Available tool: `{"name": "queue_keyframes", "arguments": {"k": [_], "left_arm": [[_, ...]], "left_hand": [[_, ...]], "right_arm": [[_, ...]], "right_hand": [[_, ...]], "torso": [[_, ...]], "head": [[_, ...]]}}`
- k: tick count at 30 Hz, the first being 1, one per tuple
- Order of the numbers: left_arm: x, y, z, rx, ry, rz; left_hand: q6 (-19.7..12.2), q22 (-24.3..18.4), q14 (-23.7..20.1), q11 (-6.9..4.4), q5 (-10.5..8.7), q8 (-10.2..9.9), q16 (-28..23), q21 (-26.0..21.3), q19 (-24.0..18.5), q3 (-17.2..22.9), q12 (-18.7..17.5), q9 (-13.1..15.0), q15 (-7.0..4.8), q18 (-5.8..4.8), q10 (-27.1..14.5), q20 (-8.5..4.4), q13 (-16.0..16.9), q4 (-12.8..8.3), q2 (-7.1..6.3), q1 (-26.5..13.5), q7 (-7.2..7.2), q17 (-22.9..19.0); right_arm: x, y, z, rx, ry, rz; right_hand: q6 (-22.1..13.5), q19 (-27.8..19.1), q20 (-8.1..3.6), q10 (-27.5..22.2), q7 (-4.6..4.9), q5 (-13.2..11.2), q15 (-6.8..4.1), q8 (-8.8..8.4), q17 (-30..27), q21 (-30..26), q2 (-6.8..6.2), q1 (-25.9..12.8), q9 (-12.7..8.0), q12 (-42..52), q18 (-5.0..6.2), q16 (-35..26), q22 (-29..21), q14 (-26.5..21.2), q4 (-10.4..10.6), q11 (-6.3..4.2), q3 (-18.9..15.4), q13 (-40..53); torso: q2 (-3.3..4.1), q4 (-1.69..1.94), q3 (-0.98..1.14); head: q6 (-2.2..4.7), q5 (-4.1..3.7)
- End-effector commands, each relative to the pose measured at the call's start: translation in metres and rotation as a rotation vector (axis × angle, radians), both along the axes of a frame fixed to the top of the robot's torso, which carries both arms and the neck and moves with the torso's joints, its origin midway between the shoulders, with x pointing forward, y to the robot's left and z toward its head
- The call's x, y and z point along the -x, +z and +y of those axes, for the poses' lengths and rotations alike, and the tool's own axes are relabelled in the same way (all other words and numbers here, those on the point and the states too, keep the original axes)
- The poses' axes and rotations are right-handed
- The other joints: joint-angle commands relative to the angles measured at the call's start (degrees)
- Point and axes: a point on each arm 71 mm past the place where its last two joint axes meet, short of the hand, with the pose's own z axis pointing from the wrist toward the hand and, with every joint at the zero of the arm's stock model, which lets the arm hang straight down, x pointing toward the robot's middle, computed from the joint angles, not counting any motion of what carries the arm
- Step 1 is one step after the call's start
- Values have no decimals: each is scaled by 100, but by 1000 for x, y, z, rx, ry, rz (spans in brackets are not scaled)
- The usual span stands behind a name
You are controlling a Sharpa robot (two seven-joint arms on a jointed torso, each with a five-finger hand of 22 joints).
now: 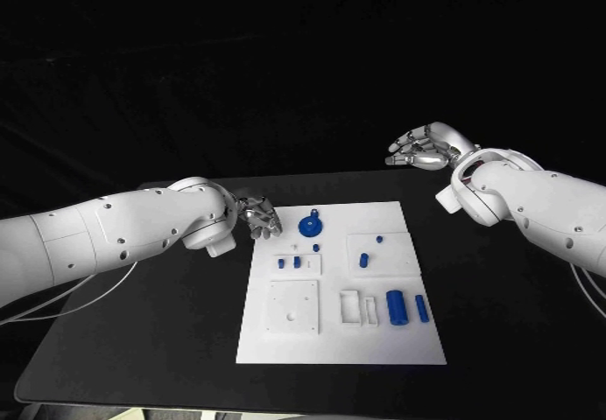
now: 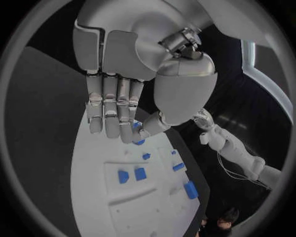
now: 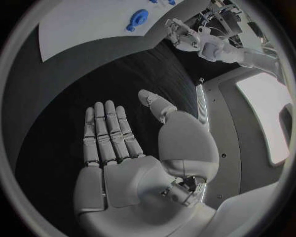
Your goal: Assemble the parts on the task board
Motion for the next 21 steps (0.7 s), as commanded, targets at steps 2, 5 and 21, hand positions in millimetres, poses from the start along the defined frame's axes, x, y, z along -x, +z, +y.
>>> {"name": "queue_keyframes", "arguments": {"k": [2, 5, 21], "left_arm": [[-1, 22, -24, 47, -170, -369], [1, 21, -33, 72, -203, -440], [11, -9, -75, -83, -453, -533]], "left_hand": [[-5, -11, 195, 52, -355, 4, 20, -15, 116, -96, -328, -41, 15, -56, -73, -490, -150, -78, -108, 213, 66, 34], [-6, -9, 253, 81, -581, 0, 41, -9, 179, -294, -503, -55, -7, -46, -119, -508, -227, -27, -299, 144, 77, 59], [-210, 49, 1224, 282, -564, -221, 381, 300, 1087, -495, -2293, -304, 108, 429, -308, -420, -930, -66, -493, 775, 94, 308]], "right_arm": [[0, 0, 2, -1, 16, 0], [0, 0, 3, -1, 16, 0], [0, 0, 5, -3, 23, 2]], "right_hand": [[-42, 37, 12, 43, 10, 22, 25, 7, -9, -21, 12, -29, -6, -33, -74, 32, 10, 3, -8, -6, -34, -9], [-42, 38, 12, 43, 10, 22, 24, 7, -9, -21, 13, -28, -6, -33, -74, 32, 10, 3, -9, -6, -34, -9], [-42, 39, 12, 45, 11, 23, 24, 8, -12, -25, 17, -25, -6, -34, -74, 35, 13, 4, -9, -6, -33, -8]], "torso": [[2, 3, -3], [3, 3, -6], [13, -10, -6]], "head": [[49, -25], [74, -37], [141, -74]]}}
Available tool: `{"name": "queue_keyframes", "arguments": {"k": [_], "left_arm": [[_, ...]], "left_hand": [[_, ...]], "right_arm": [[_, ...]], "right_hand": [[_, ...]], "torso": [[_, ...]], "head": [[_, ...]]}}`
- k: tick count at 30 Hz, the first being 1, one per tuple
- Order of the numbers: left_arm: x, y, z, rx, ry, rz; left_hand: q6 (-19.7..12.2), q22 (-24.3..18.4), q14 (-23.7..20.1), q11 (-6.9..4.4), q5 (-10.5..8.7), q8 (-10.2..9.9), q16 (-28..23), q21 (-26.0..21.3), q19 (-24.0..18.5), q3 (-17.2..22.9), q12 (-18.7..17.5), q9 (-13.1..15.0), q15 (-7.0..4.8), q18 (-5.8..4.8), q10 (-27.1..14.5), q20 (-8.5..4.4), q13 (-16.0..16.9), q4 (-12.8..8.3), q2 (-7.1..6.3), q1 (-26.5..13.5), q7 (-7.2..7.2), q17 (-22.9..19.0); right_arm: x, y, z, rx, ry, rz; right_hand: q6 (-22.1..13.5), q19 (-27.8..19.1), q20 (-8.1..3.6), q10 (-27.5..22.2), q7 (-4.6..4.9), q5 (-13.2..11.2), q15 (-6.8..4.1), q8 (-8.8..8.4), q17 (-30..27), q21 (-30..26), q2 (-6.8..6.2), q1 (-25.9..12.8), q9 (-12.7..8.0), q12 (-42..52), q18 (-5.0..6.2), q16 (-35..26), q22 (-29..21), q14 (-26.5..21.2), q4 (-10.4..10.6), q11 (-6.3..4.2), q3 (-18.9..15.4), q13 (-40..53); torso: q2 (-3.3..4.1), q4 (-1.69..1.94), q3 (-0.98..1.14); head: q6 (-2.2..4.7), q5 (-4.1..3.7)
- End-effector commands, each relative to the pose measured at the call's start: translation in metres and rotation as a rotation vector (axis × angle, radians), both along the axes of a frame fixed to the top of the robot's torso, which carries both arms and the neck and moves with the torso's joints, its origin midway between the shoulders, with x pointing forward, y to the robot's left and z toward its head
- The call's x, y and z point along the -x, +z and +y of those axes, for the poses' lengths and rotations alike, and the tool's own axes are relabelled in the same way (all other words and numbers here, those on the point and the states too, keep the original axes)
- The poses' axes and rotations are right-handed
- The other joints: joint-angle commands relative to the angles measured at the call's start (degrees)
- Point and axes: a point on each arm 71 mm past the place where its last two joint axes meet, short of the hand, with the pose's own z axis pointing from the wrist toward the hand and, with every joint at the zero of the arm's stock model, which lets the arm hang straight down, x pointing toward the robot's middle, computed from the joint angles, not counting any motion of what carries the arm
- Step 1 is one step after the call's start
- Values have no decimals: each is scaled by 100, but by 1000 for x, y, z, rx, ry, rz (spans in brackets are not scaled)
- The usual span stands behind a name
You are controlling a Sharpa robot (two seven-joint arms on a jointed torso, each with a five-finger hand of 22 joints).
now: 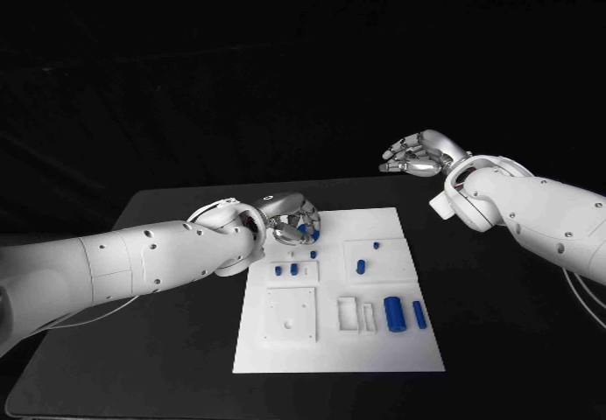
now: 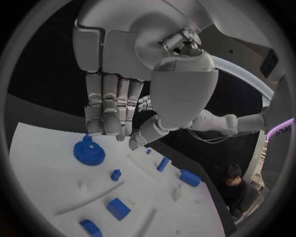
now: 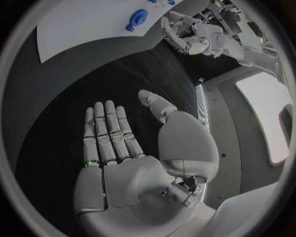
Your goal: Assemble the parts on the task board
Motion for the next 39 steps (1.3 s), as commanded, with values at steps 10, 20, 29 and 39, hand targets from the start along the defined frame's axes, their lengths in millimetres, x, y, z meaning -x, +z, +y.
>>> {"name": "queue_keyframes", "arguments": {"k": [10, 20, 29, 39], "left_arm": [[3, -18, -17, -186, -77, -7], [3, -25, -18, -238, -81, 23], [0, -31, -16, -244, -59, 20], [0, -31, -19, -241, -62, 18]], "left_hand": [[64, 18, 166, 60, 25, -67, 36, 65, 179, -98, -560, -111, 70, 294, 210, -66, -155, 75, 5, -109, 36, 69], [130, 39, 152, 65, 47, -80, 2, 45, 154, -364, -785, -180, 75, 316, 397, -58, -203, 138, -12, -329, 69, 100], [71, 59, 161, 144, 71, -151, -7, 56, 195, -399, -1097, -279, 150, 364, 247, 0, -313, 118, 18, -260, 94, 130], [28, 76, 166, 175, 103, -189, -3, 64, 209, -375, -1217, -334, 181, 403, 251, 38, -363, 142, 93, -215, 99, 150]], "right_arm": [[1, 0, 3, -3, 22, 1], [1, 0, 3, -3, 22, 0], [1, 0, 3, -3, 23, 1], [2, 0, 3, -3, 24, 1]], "right_hand": [[-42, 40, 14, 45, 12, 23, 25, 8, -11, -29, 15, -31, -8, -35, -74, 36, 11, 3, -8, -6, -37, -9], [-42, 42, 13, 46, 11, 25, 25, 9, -14, -32, 16, -28, -8, -36, -73, 38, 13, 3, -10, -6, -37, -8], [-42, 42, 14, 46, 11, 26, 24, 9, -15, -35, 16, -28, -9, -37, -73, 39, 15, 3, -11, -6, -38, -8], [-42, 43, 14, 47, 11, 27, 24, 10, -18, -37, 16, -28, -9, -38, -73, 40, 17, 3, -11, -6, -39, -8]], "torso": [[1, -3, 0], [-3, 6, 1], [2, -4, -2], [-1, 2, 2]], "head": [[15, -22], [-16, -38], [-27, -33], [-46, -51]]}}
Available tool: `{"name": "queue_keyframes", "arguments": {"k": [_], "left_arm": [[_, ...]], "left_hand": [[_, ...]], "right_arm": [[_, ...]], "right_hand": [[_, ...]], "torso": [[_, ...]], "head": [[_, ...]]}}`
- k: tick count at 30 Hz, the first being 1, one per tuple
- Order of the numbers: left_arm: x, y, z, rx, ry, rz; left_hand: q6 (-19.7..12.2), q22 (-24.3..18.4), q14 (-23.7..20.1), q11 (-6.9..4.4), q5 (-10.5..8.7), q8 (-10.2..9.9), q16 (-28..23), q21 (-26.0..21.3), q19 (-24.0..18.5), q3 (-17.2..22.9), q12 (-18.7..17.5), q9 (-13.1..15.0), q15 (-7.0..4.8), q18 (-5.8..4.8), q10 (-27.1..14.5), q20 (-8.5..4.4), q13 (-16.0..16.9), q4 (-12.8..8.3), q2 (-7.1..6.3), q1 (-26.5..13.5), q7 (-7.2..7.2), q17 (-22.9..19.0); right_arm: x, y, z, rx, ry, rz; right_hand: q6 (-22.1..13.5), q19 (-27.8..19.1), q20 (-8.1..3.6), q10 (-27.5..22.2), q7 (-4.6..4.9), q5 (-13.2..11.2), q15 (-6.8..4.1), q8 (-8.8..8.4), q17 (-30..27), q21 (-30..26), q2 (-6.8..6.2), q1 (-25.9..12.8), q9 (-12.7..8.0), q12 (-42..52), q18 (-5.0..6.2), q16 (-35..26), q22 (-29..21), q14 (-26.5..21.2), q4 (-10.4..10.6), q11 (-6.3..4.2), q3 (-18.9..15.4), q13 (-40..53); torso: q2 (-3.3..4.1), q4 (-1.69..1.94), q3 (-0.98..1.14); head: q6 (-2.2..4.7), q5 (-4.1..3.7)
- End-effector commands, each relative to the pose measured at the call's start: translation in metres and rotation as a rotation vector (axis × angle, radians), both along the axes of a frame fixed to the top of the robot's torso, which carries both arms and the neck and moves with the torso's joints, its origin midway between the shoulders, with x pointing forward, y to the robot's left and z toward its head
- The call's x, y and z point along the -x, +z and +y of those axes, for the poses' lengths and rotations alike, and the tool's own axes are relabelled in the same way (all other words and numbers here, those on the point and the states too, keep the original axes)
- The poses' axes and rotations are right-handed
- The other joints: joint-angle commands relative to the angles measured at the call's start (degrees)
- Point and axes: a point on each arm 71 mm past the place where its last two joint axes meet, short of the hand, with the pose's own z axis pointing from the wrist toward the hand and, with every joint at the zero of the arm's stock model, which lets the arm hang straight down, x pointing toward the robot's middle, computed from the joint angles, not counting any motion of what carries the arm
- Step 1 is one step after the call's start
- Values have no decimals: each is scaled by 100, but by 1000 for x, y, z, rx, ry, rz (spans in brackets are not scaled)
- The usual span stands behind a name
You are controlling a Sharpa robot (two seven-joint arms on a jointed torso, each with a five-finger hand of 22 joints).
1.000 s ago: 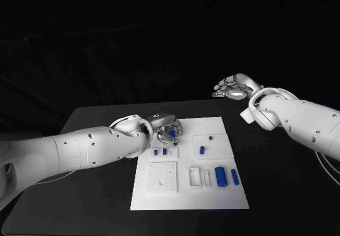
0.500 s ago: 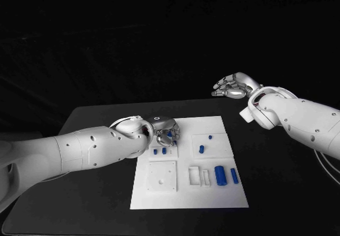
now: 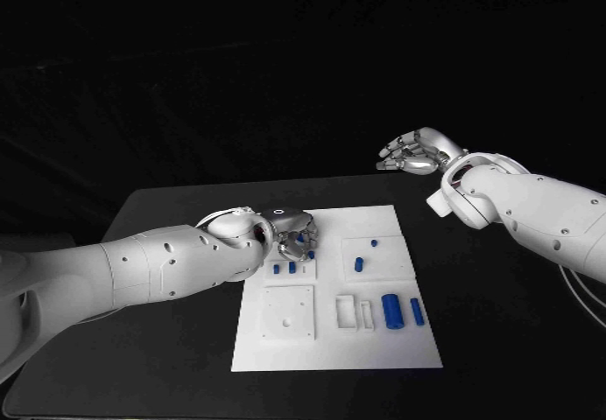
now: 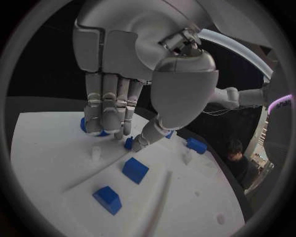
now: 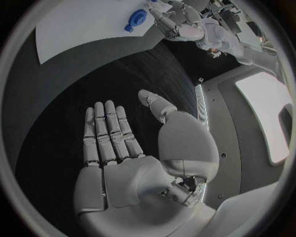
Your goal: Assemble the parts on the task board
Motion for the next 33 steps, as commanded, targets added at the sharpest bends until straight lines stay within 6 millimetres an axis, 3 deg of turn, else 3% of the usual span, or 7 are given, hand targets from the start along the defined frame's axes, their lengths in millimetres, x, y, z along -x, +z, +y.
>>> {"name": "queue_keyframes", "arguments": {"k": [1, 14, 19, 21, 23, 26, 33], "left_arm": [[1, 0, -3, -8, -9, 0], [2, -5, -5, -19, -14, 38], [2, -11, -6, -37, -14, 54], [3, -13, -6, -36, -13, 55], [3, -14, -7, -36, -11, 55], [2, -15, -8, -38, -7, 56], [1, -16, -3, -51, 9, 65]], "left_hand": [[-57, 8, 11, 3, 36, -27, -23, 22, -8, -8, -36, -12, 43, 447, -5, 32, -9, 34, 81, 12, -6, 9], [83, 57, 30, -57, 54, 37, 25, 55, -10, -27, -42, -43, -14, 459, 269, 13, 4, 56, 227, 17, -29, 62], [157, 75, 34, -75, 124, 66, 40, 61, -23, 2, -62, -60, -32, 446, 354, -2, 5, 44, 405, 53, -50, 81], [173, 87, 38, -82, 433, 68, 49, 65, -37, 39, -88, -76, -36, 434, 383, -9, 0, 19, 527, 79, -52, 93], [189, 94, 43, -82, 560, 73, 55, 70, -39, 58, -106, -86, -39, 426, 404, -13, -3, 9, 654, 84, -55, 101], [209, 91, 44, -85, 191, 74, 48, 59, -41, 264, -146, -111, -44, 415, 435, -21, -11, 72, 714, 146, -59, 107], [208, 97, 50, -84, 161, 67, 46, 62, -36, 400, -192, -139, -41, 406, 449, -29, -21, 128, 700, 147, -56, 115]], "right_arm": [[1, 0, 2, -1, 19, 0], [1, 0, 3, -2, 22, 1], [2, 0, 4, -2, 25, 1], [1, 0, 4, -2, 24, 1], [1, 0, 4, -2, 24, 1], [1, 0, 4, -2, 25, 1], [1, 0, 4, -2, 24, 1]], "right_hand": [[-42, 43, 14, 47, 12, 27, 24, 10, -7, -38, 17, -28, -5, -38, -73, 16, 9, 3, -10, -6, -38, -9], [-41, 45, 14, 48, 12, 28, 23, 11, -10, -41, 20, -28, -6, -39, -73, 19, 11, 3, -10, -7, -38, -9], [-41, 46, 14, 49, 11, 28, 23, 12, -11, -43, 21, -30, -6, -39, -73, 20, 12, 3, -10, -7, -39, -8], [-40, 46, 14, 49, 11, 28, 23, 12, -12, -44, 21, -30, -6, -39, -73, 20, 13, 3, -10, -7, -39, -8], [-40, 46, 14, 49, 11, 29, 23, 12, -12, -44, 21, -30, -6, -39, -73, 20, 13, 3, -10, -7, -40, -8], [-40, 47, 14, 50, 11, 29, 23, 12, -13, -45, 21, -30, -6, -40, -72, 21, 14, 2, -10, -7, -40, -8], [-38, 47, 14, 50, 10, 29, 22, 13, -15, -48, 21, -29, -6, -40, -72, 22, 16, 2, -12, -7, -40, -8]], "torso": [[-3, 1, 1], [-6, 0, 3], [0, -1, 2], [1, -1, 2], [-2, 2, 1], [-1, 0, 0], [-8, 1, 5]], "head": [[-5, -3], [-9, -1], [-16, -9], [-15, -9], [-18, -14], [-27, -16], [-39, -27]]}}
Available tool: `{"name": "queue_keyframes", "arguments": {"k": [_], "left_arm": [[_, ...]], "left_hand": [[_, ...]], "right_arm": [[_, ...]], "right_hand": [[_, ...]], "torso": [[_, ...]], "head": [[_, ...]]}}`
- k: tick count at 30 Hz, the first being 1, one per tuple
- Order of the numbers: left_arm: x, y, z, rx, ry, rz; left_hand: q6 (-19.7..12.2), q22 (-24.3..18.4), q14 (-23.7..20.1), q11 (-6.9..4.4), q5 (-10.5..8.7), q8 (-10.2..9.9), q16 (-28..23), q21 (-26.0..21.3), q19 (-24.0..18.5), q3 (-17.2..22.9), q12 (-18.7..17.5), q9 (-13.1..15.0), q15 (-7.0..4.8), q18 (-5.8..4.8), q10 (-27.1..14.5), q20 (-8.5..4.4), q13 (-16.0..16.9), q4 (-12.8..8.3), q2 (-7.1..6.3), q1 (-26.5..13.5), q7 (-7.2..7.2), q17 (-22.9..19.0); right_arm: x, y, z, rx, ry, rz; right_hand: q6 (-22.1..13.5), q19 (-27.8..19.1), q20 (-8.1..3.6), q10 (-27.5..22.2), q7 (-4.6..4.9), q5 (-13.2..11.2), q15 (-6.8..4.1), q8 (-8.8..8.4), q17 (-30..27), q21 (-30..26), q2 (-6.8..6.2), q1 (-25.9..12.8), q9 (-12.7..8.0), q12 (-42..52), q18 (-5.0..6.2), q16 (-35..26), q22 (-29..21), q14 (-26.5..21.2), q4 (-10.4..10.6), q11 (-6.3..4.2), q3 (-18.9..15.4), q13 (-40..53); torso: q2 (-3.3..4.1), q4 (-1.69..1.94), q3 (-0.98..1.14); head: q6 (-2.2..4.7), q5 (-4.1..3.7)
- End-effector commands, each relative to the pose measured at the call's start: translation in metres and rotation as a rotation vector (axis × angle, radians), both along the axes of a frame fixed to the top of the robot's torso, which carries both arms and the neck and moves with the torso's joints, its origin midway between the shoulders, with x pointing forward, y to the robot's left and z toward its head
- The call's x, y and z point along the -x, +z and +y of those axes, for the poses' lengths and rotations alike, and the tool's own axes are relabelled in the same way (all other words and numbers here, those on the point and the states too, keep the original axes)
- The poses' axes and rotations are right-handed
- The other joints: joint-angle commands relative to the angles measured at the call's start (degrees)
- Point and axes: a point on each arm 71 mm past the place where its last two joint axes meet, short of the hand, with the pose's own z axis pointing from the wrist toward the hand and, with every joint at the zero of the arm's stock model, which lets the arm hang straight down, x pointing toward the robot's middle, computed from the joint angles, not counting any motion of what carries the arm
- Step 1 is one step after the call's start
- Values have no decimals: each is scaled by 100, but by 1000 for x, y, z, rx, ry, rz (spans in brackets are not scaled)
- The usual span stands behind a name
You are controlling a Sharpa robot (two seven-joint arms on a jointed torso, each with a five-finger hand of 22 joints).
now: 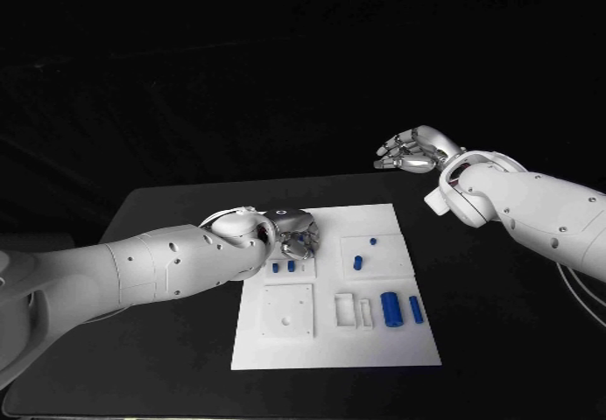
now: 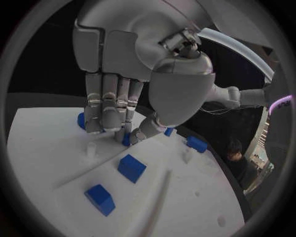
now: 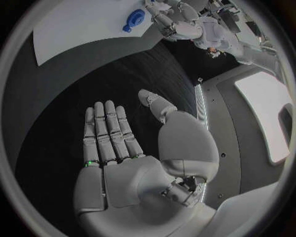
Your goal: Assemble the parts on the task board
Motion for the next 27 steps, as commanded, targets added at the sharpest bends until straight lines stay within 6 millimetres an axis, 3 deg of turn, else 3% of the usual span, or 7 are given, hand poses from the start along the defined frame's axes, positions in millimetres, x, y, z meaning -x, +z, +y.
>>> {"name": "queue_keyframes", "arguments": {"k": [1, 11, 18, 27], "left_arm": [[2, -11, 4, -41, 14, 41], [1, -8, 4, -35, 15, -6], [1, -6, 4, -28, 6, -45], [1, -5, 4, -19, 2, -55]], "left_hand": [[41, 68, 18, -7, -14, 14, 25, 17, -2, 51, -36, -11, -27, 409, 28, -17, -6, -8, 28, 35, 6, 8], [-49, 77, 26, 17, 10, -35, 32, 24, 1, 154, -131, -64, -5, 415, -13, -11, -32, -103, -55, 108, 41, 25], [-143, 78, 44, 36, 16, -77, 53, 33, 28, 189, -193, -107, 14, 436, -35, 6, -45, -245, -250, 213, 82, 46], [-150, 74, 47, 49, 18, -73, 57, 35, 46, 171, -228, -119, 26, 438, -49, 20, -51, -244, -340, 189, 88, 53]], "right_arm": [[1, 0, 1, 0, 17, 1], [1, 0, 1, 0, 17, 0], [1, 0, 2, -1, 18, 0], [1, 0, 1, 0, 17, 0]], "right_hand": [[-39, 26, -7, 50, 11, 29, 22, 13, -7, -25, 21, -29, -7, -18, -73, 22, 6, 2, 3, -7, -26, -8], [-38, 26, -7, 50, 10, 29, 21, 14, -9, -29, 20, -29, -8, -19, -72, 24, 8, 2, 1, -7, -27, -8], [-38, 27, -6, 51, 10, 29, 21, 15, -11, -30, 21, -30, -8, -20, -72, 24, 9, 1, 1, -7, -28, -8], [-37, 28, -6, 51, 10, 29, 20, 15, -14, -34, 22, -31, -9, -21, -72, 26, 11, 1, 1, -7, -30, -8]], "torso": [[-6, 1, 3], [-6, 5, -2], [-6, 5, 2], [-4, 2, 0]], "head": [[-8, -6], [-2, -12], [0, -7], [3, -7]]}}
